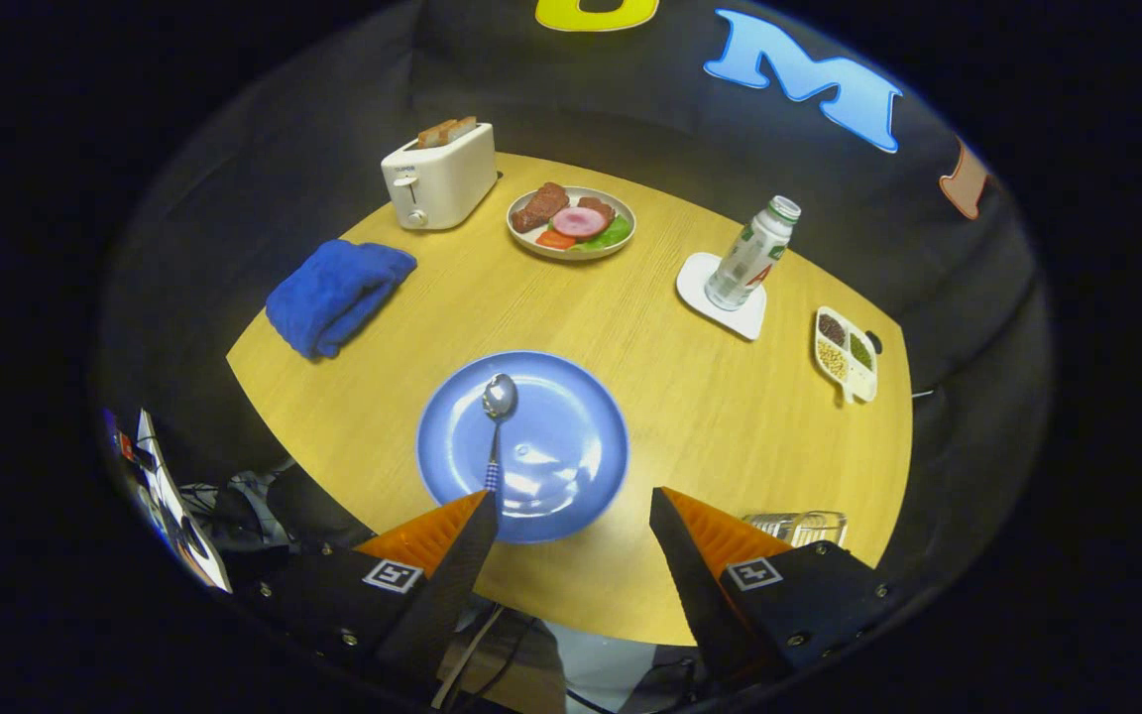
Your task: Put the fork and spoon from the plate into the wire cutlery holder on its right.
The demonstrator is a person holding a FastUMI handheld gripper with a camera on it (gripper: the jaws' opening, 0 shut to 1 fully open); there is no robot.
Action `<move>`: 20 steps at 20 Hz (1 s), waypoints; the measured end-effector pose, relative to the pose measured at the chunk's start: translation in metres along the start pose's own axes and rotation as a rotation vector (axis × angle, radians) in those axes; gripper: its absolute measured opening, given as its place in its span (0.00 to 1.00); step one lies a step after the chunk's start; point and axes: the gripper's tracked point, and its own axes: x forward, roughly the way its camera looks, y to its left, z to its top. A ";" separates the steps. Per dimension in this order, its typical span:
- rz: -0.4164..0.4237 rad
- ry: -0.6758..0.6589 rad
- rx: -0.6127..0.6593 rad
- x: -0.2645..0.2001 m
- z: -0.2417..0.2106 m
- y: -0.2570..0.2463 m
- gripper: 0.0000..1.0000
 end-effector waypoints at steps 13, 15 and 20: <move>-0.010 0.116 -0.005 0.082 -0.037 0.031 0.95; -0.008 0.132 -0.025 0.083 -0.035 0.031 0.95; 0.010 0.159 -0.050 0.096 -0.039 0.030 0.76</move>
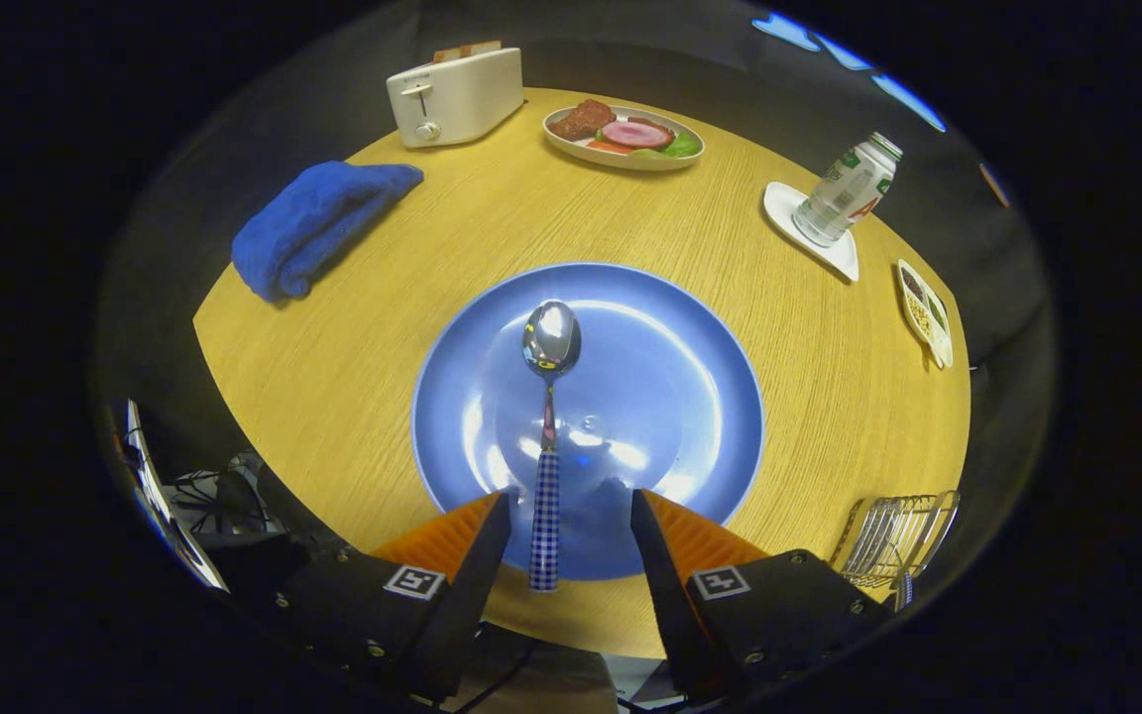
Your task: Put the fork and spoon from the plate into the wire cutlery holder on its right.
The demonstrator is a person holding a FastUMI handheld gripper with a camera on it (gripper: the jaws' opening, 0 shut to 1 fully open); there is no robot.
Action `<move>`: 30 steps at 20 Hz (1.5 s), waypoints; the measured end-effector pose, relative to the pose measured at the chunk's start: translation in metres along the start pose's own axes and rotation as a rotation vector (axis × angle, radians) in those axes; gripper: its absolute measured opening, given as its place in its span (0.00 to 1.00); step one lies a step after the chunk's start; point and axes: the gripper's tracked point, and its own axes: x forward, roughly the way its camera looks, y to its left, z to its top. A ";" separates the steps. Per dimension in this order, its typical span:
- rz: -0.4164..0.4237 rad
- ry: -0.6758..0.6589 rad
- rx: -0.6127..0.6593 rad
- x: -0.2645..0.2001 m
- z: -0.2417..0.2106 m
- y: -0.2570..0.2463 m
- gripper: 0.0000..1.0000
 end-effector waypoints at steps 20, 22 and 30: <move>0.060 0.090 -0.121 -0.036 0.000 0.005 0.02; 0.079 0.103 -0.134 -0.058 -0.001 0.003 0.02; 0.006 0.034 -0.111 -0.128 0.008 -0.042 0.02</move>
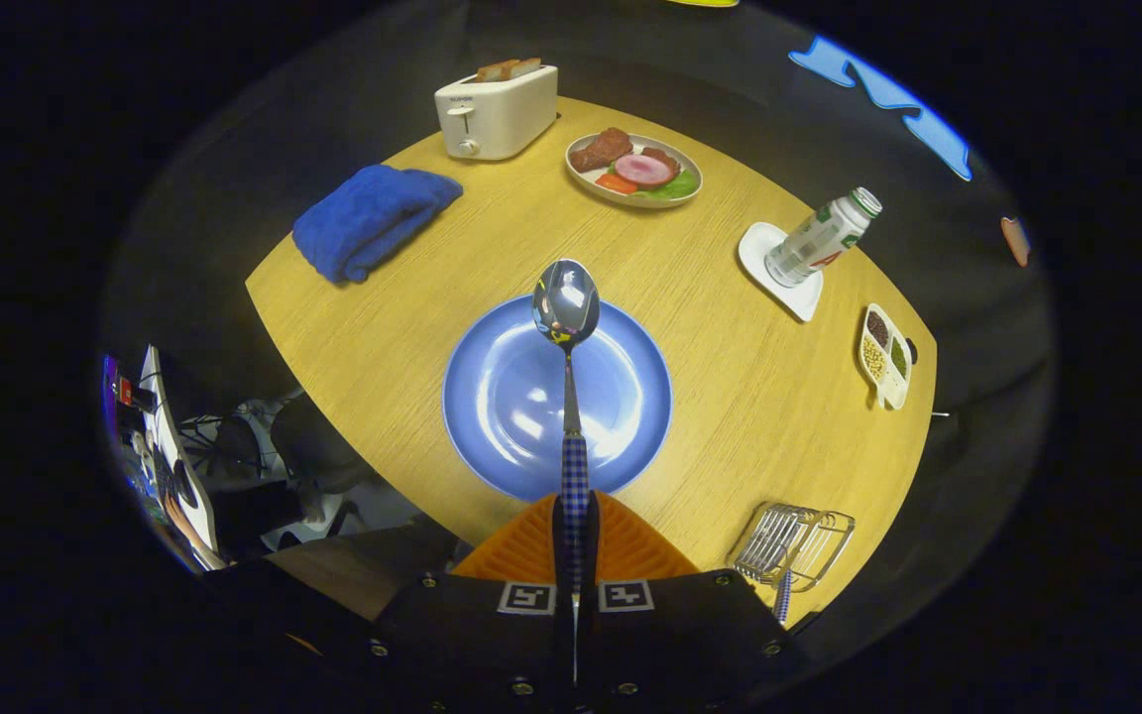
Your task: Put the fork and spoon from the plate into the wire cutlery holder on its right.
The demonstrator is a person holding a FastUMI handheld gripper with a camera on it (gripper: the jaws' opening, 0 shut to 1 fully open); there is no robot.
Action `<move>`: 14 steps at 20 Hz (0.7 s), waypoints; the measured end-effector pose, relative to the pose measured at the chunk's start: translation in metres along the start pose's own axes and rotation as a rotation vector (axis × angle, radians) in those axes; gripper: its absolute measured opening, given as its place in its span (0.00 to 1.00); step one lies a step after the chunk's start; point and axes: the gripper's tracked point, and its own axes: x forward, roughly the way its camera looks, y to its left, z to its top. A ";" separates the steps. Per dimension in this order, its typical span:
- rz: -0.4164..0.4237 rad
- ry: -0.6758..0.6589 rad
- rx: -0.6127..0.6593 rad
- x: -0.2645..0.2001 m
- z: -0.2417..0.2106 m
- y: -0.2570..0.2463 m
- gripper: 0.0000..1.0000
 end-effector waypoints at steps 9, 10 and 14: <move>-0.094 0.016 0.061 -0.060 -0.037 -0.051 0.02; -0.114 0.021 0.073 -0.070 -0.044 -0.062 0.02; -0.199 0.057 0.142 -0.098 -0.077 -0.113 0.02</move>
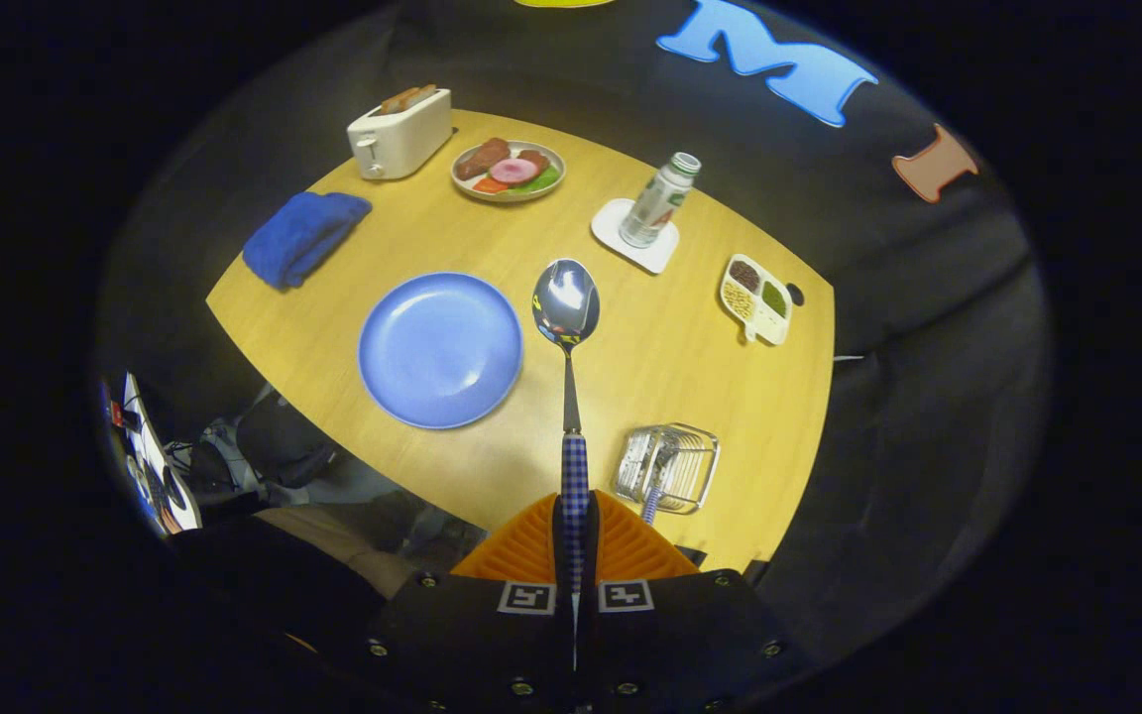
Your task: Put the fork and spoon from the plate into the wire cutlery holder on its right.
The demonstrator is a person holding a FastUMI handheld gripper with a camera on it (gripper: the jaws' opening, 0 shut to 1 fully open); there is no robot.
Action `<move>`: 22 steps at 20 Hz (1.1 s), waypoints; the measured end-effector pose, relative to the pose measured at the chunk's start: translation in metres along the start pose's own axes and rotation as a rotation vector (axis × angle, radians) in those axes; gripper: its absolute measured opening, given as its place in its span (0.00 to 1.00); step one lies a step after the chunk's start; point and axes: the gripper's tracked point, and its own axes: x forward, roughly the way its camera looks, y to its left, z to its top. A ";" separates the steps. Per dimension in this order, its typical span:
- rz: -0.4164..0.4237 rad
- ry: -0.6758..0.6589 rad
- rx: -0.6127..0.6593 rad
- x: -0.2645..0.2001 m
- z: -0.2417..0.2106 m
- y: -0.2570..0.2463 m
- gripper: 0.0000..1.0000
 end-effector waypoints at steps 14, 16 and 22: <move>-0.031 0.303 0.012 0.038 -0.082 -0.072 0.02; -0.033 0.366 -0.024 0.050 -0.088 -0.075 0.02; -0.063 0.512 -0.123 0.081 -0.093 -0.091 0.02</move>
